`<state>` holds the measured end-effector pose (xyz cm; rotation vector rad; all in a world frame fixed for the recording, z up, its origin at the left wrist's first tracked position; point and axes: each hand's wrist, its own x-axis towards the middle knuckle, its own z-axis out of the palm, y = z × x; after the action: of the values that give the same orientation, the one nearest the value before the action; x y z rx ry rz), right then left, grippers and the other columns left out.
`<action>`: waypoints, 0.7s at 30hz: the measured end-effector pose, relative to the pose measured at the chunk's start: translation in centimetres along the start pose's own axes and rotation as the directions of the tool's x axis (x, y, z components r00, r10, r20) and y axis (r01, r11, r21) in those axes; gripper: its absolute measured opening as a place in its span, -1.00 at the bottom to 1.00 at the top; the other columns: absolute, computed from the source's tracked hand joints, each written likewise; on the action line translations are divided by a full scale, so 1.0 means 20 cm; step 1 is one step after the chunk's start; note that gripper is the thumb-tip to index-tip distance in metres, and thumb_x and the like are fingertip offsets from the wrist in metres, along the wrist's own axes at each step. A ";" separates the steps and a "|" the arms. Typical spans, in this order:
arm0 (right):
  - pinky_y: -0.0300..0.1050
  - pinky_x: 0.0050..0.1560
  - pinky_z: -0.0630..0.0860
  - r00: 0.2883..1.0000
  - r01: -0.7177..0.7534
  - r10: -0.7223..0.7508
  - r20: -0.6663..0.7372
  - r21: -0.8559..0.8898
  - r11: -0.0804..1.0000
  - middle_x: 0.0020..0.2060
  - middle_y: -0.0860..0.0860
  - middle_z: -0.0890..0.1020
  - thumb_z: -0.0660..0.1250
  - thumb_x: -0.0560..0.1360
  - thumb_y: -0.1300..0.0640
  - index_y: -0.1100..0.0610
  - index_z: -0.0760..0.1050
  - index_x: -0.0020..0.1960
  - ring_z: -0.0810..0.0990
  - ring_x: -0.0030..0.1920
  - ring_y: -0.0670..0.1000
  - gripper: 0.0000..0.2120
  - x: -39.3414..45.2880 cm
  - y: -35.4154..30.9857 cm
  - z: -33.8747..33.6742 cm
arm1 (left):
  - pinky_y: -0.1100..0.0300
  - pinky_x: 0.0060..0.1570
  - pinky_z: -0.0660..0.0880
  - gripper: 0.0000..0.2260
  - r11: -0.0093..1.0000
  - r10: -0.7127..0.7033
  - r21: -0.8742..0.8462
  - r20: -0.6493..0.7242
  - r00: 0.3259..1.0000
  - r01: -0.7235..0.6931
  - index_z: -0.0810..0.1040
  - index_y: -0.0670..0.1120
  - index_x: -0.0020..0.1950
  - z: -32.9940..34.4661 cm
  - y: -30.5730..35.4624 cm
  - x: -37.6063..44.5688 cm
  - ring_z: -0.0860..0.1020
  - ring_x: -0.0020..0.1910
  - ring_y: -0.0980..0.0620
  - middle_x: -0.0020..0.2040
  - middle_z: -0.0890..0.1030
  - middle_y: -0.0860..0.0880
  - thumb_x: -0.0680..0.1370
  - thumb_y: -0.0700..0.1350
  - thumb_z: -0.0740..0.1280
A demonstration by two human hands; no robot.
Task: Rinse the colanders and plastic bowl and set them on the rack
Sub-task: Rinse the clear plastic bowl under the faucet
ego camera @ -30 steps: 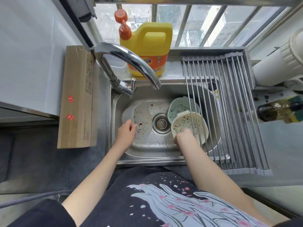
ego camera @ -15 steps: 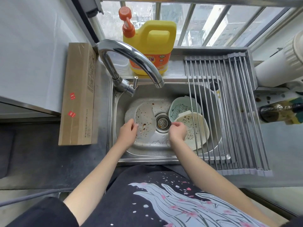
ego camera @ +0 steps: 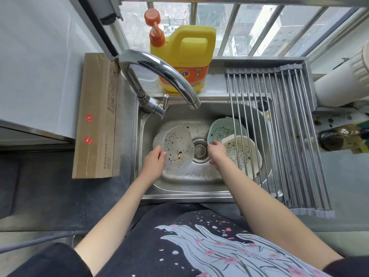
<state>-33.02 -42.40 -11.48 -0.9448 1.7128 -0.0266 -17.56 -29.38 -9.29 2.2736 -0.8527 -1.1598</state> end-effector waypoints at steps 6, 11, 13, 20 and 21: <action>-0.19 -0.40 0.51 0.999 -0.007 0.005 0.040 0.054 0.998 0.23 0.13 0.49 0.08 0.60 0.26 0.16 0.39 0.34 0.59 0.06 0.12 -0.66 -0.03 0.04 0.00 | 0.14 -0.29 0.27 -0.73 1.000 0.009 -0.016 -0.025 1.000 -0.009 0.20 -0.08 -0.25 0.00 0.00 0.00 0.33 -0.27 -0.02 -0.27 0.38 -0.12 0.65 -0.16 0.08; -0.15 -0.39 0.55 0.995 0.058 -0.057 0.084 -0.014 0.998 0.14 0.19 0.55 0.06 0.58 0.29 0.17 0.35 0.34 0.57 -0.31 0.01 -0.65 -0.04 0.04 0.00 | 0.12 -0.26 0.32 -0.78 0.998 0.016 -0.064 -0.025 1.000 -0.017 0.24 -0.12 -0.20 -0.01 0.00 -0.01 0.37 -0.27 -0.03 -0.26 0.40 -0.12 0.66 -0.15 0.07; -0.17 -0.43 0.53 0.988 0.110 -0.100 0.114 -0.080 0.991 0.12 0.19 0.55 0.08 0.57 0.29 0.16 0.32 0.38 0.56 -0.35 -0.01 -0.62 -0.05 0.02 0.00 | 0.15 -0.29 0.29 -0.78 0.996 0.041 -0.075 -0.028 0.999 -0.043 0.24 -0.12 -0.20 -0.03 0.01 -0.03 0.35 -0.29 0.01 -0.28 0.38 -0.09 0.66 -0.16 0.07; -0.24 -0.55 0.45 0.966 0.179 -0.180 0.184 0.026 0.984 -0.25 0.09 0.53 0.03 0.59 0.31 0.12 0.26 0.43 0.47 -0.46 -0.01 -0.58 -0.12 -0.10 -0.01 | 0.16 -0.25 0.30 -0.78 0.983 0.175 -0.043 -0.068 0.982 -0.178 0.28 -0.16 -0.19 -0.10 0.00 -0.11 0.33 -0.28 0.02 -0.27 0.38 -0.08 0.65 -0.16 0.09; -0.24 -0.54 0.45 0.961 0.202 -0.207 0.183 0.048 0.978 -0.25 0.08 0.52 0.04 0.61 0.30 0.11 0.27 0.42 0.46 -0.46 -0.02 -0.60 -0.14 -0.13 -0.02 | 0.18 -0.24 0.30 -0.79 0.979 0.197 -0.035 -0.070 0.978 -0.200 0.29 -0.17 -0.18 -0.11 0.01 -0.12 0.33 -0.28 0.03 -0.26 0.38 -0.08 0.65 -0.17 0.09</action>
<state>-31.74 -42.65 -7.96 -1.0656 1.4337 -0.0954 -16.79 -27.58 -6.67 2.1252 -0.9947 -0.9985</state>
